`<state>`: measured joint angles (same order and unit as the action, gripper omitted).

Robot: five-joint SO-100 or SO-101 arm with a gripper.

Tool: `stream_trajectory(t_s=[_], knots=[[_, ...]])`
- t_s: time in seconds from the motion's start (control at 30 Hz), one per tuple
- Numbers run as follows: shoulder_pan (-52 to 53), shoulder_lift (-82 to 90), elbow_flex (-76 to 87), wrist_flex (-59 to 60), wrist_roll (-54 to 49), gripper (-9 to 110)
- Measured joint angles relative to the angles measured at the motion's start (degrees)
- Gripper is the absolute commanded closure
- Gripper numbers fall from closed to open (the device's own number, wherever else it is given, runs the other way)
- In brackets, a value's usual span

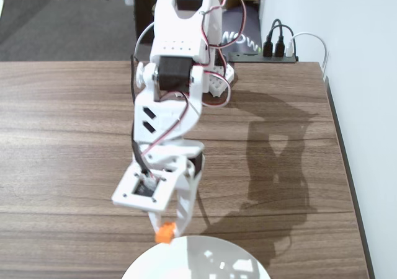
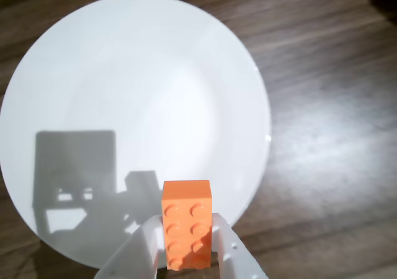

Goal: Grasp a lego block and put it on the plate.

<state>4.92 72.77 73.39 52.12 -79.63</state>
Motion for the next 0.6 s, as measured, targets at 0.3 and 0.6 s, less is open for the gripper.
stream_trajectory(t_s=[0.3,0.6], knots=[[-2.37,-6.24,-1.93,0.0,1.41,95],[-2.55,-10.02,-5.36,0.0,2.72,95]])
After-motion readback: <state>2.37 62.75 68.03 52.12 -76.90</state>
